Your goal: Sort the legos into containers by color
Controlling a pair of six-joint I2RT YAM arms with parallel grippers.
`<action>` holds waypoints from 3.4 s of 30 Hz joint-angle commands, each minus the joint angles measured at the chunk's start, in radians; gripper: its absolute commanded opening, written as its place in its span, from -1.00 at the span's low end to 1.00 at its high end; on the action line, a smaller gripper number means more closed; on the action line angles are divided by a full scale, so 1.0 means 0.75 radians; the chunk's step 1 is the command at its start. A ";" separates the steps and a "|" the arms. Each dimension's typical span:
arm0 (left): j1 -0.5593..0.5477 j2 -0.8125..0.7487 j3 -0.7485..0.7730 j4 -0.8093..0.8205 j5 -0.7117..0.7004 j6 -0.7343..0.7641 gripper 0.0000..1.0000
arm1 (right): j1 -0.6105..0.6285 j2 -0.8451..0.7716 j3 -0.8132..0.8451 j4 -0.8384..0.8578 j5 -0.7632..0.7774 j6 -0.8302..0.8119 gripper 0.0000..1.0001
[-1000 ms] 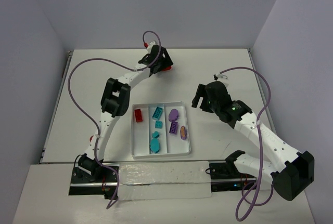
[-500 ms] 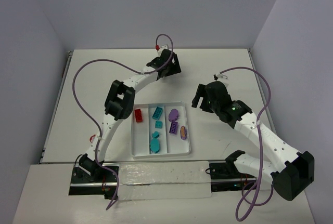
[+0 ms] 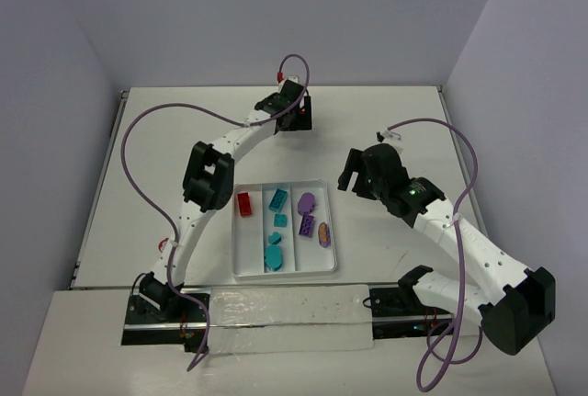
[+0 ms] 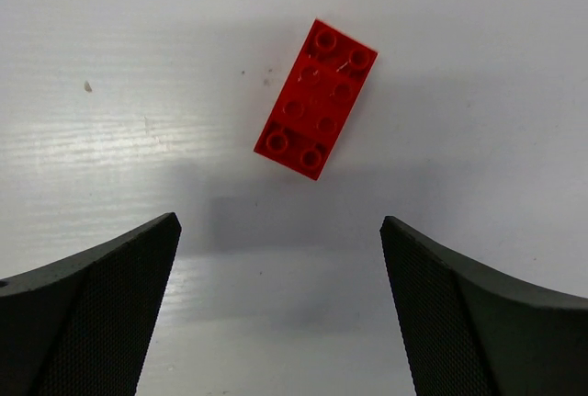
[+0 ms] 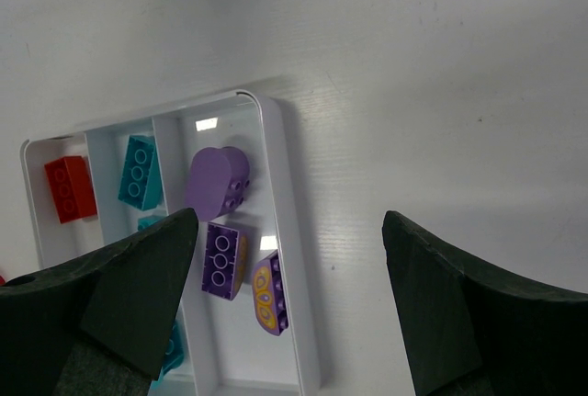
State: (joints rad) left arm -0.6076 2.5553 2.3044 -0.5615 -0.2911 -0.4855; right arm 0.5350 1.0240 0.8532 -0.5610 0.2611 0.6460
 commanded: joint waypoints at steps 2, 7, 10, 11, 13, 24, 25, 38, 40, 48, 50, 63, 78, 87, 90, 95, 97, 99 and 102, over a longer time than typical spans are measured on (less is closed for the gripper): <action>0.031 0.056 0.087 0.078 0.080 0.077 0.88 | 0.013 -0.027 0.074 0.026 0.010 0.008 0.78; 0.031 0.144 0.210 0.053 0.119 0.084 0.85 | 0.017 -0.013 0.082 0.028 0.010 0.008 0.78; 0.031 0.148 0.184 0.113 0.153 0.063 0.83 | 0.018 -0.004 0.083 0.032 0.008 0.010 0.78; 0.031 0.156 0.192 0.118 0.163 0.059 0.81 | 0.019 -0.002 0.083 0.032 0.008 0.010 0.77; 0.031 0.174 0.207 0.142 0.179 0.042 0.79 | 0.020 0.001 0.081 0.032 0.008 0.010 0.77; 0.029 0.223 0.256 0.210 0.243 -0.017 0.54 | 0.021 0.013 0.088 0.026 0.022 0.000 0.78; 0.029 0.221 0.252 0.210 0.241 -0.019 0.52 | 0.021 0.014 0.089 0.026 0.022 0.000 0.78; 0.031 0.201 0.217 0.195 0.232 -0.036 -0.02 | 0.021 0.021 0.083 0.032 0.016 0.000 0.78; 0.031 0.195 0.207 0.197 0.221 -0.037 -0.11 | 0.021 0.021 0.081 0.032 0.018 -0.001 0.78; 0.031 0.072 0.046 0.224 0.168 -0.026 -0.88 | 0.021 0.017 0.077 0.032 0.013 0.003 0.78; 0.029 0.018 -0.042 0.241 0.152 -0.017 -0.98 | 0.021 0.014 0.076 0.032 0.012 0.004 0.78; -0.024 -0.388 -0.505 0.210 0.051 -0.047 -1.00 | 0.032 -0.033 0.065 0.024 0.007 0.012 0.77; -0.039 -0.719 -0.991 0.142 -0.029 -0.079 -1.00 | 0.070 -0.056 0.043 0.026 0.020 0.030 0.77; -0.056 -1.138 -1.318 0.162 -0.037 -0.130 -1.00 | 0.087 -0.054 0.020 0.053 0.014 0.041 0.77; -0.064 -1.282 -1.428 0.144 -0.030 -0.169 -1.00 | 0.097 -0.042 0.012 0.070 0.002 0.048 0.78; -0.096 -1.480 -1.595 0.074 -0.050 -0.242 -1.00 | 0.117 -0.046 0.013 0.078 0.011 0.048 0.77; -0.127 -1.565 -1.662 0.038 -0.055 -0.295 -1.00 | 0.119 -0.056 0.014 0.079 0.016 0.049 0.77; -0.162 -1.621 -1.745 0.025 -0.048 -0.350 -1.00 | 0.119 -0.073 0.016 0.079 0.025 0.049 0.78; -0.223 -1.685 -1.802 -0.034 -0.080 -0.419 -1.00 | 0.119 -0.089 0.016 0.074 0.034 0.047 0.78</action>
State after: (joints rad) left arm -0.7265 1.3453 0.9995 -0.5204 -0.3242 -0.7041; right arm 0.6159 0.9953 0.8608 -0.5352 0.2562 0.6731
